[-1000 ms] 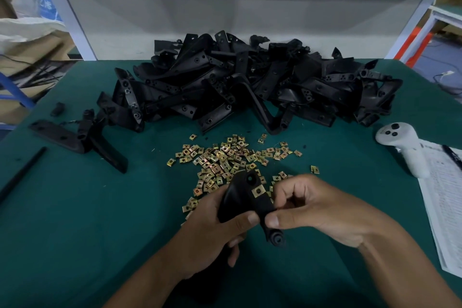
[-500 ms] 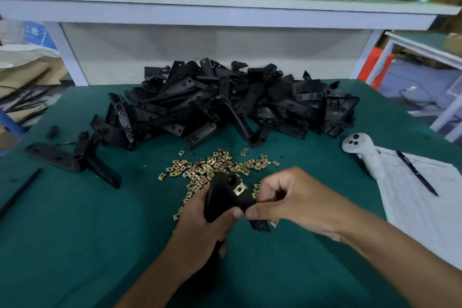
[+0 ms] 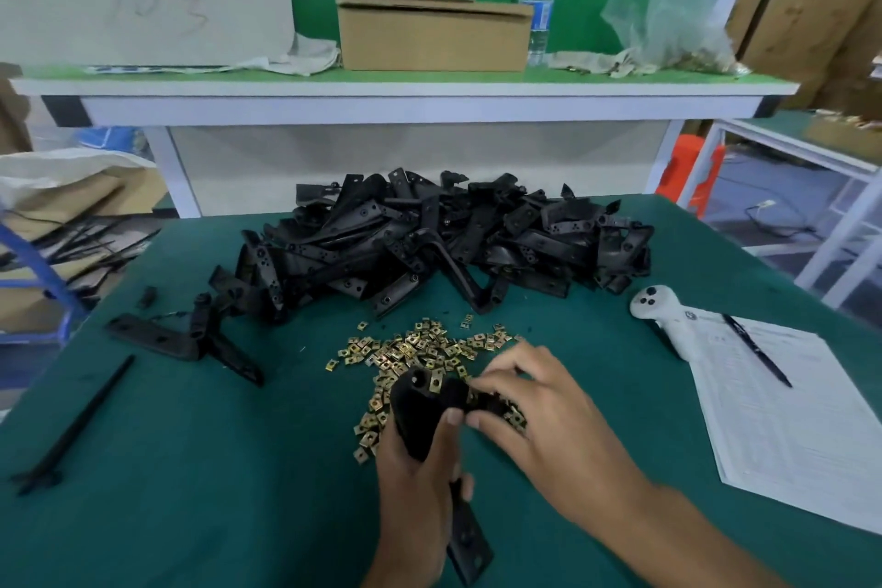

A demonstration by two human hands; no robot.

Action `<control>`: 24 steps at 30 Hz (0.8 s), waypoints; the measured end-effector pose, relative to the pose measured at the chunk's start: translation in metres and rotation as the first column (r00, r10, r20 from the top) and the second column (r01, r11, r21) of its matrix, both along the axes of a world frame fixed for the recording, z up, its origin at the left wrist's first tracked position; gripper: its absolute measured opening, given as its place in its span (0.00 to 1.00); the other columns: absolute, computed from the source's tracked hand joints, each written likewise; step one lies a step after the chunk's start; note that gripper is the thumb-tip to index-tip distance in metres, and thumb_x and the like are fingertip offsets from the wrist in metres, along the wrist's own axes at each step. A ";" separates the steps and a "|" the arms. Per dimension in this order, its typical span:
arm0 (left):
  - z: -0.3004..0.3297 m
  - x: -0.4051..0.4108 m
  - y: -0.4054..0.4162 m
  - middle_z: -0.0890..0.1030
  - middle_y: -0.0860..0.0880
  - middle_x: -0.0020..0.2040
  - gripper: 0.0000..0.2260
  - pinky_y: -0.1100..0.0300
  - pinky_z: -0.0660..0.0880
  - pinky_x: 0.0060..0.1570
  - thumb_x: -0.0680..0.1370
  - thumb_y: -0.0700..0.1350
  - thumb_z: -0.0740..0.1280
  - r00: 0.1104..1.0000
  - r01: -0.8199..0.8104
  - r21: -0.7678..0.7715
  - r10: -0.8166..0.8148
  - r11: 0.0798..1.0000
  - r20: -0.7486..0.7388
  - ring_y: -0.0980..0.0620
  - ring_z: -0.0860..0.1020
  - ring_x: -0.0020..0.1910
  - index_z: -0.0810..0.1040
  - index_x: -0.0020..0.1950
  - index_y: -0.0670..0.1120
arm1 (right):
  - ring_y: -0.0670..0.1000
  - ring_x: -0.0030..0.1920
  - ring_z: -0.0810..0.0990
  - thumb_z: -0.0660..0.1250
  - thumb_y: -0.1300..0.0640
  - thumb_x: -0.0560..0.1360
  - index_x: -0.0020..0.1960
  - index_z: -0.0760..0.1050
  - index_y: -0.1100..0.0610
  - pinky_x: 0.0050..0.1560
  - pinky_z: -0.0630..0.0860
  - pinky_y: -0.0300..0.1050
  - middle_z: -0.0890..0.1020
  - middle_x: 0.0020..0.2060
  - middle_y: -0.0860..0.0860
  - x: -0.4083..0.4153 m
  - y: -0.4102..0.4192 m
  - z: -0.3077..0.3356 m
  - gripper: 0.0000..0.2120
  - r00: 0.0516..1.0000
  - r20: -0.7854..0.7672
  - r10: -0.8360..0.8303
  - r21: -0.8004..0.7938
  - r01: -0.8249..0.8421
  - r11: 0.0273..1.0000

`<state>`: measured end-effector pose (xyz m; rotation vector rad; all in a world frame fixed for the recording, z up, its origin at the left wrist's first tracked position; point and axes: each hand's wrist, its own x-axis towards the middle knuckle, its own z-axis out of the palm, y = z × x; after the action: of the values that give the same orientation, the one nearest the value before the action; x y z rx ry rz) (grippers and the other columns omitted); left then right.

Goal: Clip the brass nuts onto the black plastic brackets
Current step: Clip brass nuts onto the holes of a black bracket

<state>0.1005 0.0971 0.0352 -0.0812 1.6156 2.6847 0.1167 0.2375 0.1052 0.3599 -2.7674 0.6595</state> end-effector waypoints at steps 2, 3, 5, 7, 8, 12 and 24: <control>-0.002 0.003 -0.001 0.70 0.47 0.29 0.08 0.60 0.67 0.23 0.68 0.51 0.74 1.000 -0.001 0.007 0.001 1.000 0.010 0.53 0.66 0.24 0.81 0.43 0.51 | 0.40 0.53 0.72 0.67 0.42 0.78 0.62 0.78 0.46 0.52 0.75 0.39 0.69 0.53 0.37 0.004 -0.001 0.001 0.15 1.000 0.019 -0.001 -0.008 0.001 1.000; -0.002 0.005 -0.002 0.70 0.47 0.29 0.08 0.60 0.67 0.23 0.68 0.51 0.74 1.000 -0.008 0.002 0.008 1.000 0.015 0.53 0.66 0.24 0.81 0.43 0.51 | 0.41 0.51 0.73 0.67 0.42 0.79 0.62 0.78 0.46 0.50 0.75 0.39 0.68 0.52 0.38 0.006 -0.002 0.002 0.15 1.000 0.024 -0.004 -0.004 0.004 1.000; -0.002 0.006 -0.001 0.70 0.47 0.29 0.09 0.59 0.68 0.23 0.68 0.51 0.74 1.000 -0.016 -0.001 0.016 1.000 0.027 0.53 0.66 0.24 0.81 0.45 0.51 | 0.41 0.52 0.73 0.66 0.43 0.79 0.63 0.77 0.45 0.51 0.75 0.39 0.68 0.53 0.38 0.006 -0.004 0.001 0.14 1.000 0.017 -0.001 0.023 0.000 1.000; -0.001 0.007 0.000 0.70 0.46 0.29 0.10 0.58 0.69 0.24 0.69 0.52 0.74 0.999 -0.009 0.027 0.008 1.000 0.041 0.52 0.66 0.24 0.82 0.47 0.51 | 0.40 0.55 0.72 0.64 0.43 0.80 0.66 0.76 0.44 0.54 0.75 0.39 0.68 0.56 0.36 0.004 -0.004 -0.001 0.16 1.000 0.026 0.009 0.023 -0.009 1.000; -0.001 0.008 0.001 0.70 0.46 0.29 0.11 0.57 0.70 0.24 0.69 0.53 0.74 0.999 -0.003 0.046 0.001 0.999 0.048 0.52 0.67 0.25 0.83 0.49 0.51 | 0.39 0.57 0.72 0.64 0.42 0.81 0.67 0.75 0.44 0.56 0.74 0.38 0.68 0.57 0.35 0.004 -0.003 -0.002 0.16 0.999 0.034 0.014 0.001 -0.014 1.000; 0.000 0.012 0.003 0.83 0.42 0.38 0.17 0.53 0.80 0.31 0.73 0.53 0.68 0.993 0.090 0.018 -0.091 0.996 0.074 0.45 0.82 0.34 0.82 0.58 0.46 | 0.38 0.58 0.75 0.66 0.44 0.79 0.65 0.77 0.42 0.53 0.72 0.33 0.75 0.55 0.34 0.015 0.009 -0.008 0.15 0.998 0.047 -0.032 -0.158 0.039 0.987; 0.044 0.022 0.048 0.81 0.68 0.51 0.08 0.74 0.71 0.50 0.74 0.48 0.75 0.796 -0.035 -0.766 -0.446 0.642 -0.410 0.66 0.79 0.52 0.81 0.49 0.60 | 0.41 0.50 0.81 0.74 0.57 0.76 0.58 0.83 0.52 0.54 0.75 0.34 0.83 0.49 0.43 0.110 0.089 0.004 0.11 0.928 -0.093 -0.360 -0.240 0.330 0.913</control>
<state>0.1227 0.1451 0.0792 0.9525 2.5866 1.7329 0.2271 0.3261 0.1095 -0.1295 -2.5028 0.8040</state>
